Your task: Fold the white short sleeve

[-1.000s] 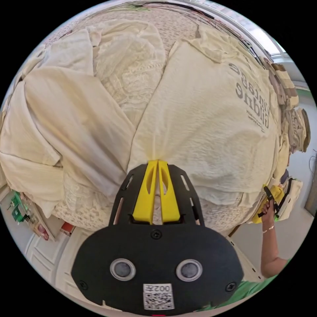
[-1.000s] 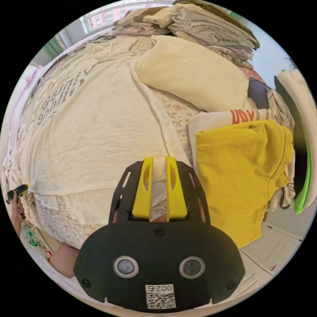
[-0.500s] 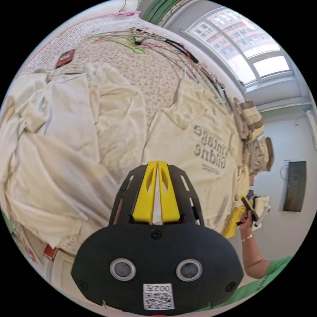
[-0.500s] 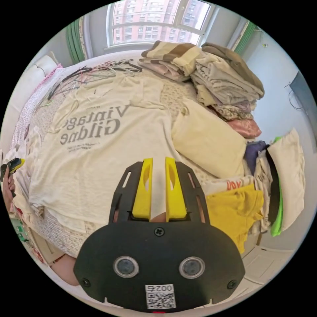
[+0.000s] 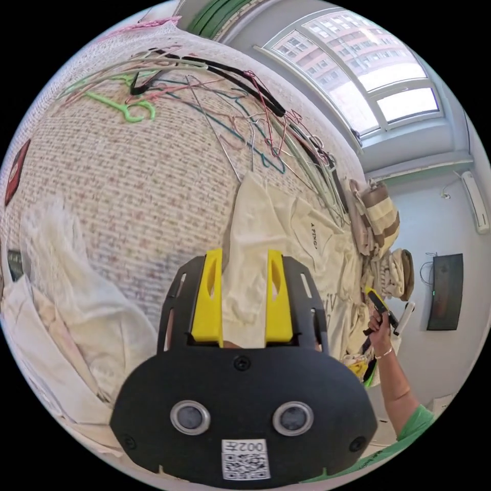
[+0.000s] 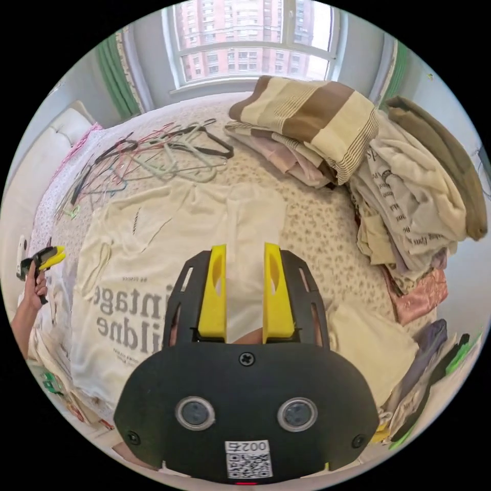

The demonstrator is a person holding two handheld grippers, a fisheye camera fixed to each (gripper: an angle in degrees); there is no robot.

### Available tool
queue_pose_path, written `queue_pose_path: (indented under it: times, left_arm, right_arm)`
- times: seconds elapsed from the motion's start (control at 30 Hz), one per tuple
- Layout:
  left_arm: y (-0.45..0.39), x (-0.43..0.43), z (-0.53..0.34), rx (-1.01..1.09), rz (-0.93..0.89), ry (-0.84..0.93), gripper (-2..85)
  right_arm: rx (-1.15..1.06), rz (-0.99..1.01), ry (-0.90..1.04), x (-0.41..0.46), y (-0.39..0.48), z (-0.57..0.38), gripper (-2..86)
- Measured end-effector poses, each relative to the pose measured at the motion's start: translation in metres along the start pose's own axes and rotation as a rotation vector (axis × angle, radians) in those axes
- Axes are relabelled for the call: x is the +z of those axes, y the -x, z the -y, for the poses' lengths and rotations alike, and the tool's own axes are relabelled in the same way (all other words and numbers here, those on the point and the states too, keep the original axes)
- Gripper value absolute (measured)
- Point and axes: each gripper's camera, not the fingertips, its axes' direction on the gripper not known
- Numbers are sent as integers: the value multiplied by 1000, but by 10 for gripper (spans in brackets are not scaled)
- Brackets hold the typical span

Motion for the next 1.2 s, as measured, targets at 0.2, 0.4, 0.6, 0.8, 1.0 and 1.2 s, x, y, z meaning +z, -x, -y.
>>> queue_pose_path:
  times: [0.2,0.4,0.6,0.8,1.0,1.2]
  left_arm:
    - [-29,28,63,23,102,12,90]
    - [-64,66,87,87,209,94,99]
    - [-74,87,82,71,303,119,97]
    - [-84,86,65,131,366,123,32]
    - [-84,67,50,117,324,111,16]
    - [-103,26,40,177,302,45,-9]
  right_arm:
    - [102,0,44,46,-25,71,133]
    - [129,15,92,86,-32,106,157]
    - [112,49,149,121,-35,118,145]
    - [86,11,197,141,-39,112,92]
    - [81,91,155,120,-56,106,-7]
    - [130,137,50,67,-76,108,-8]
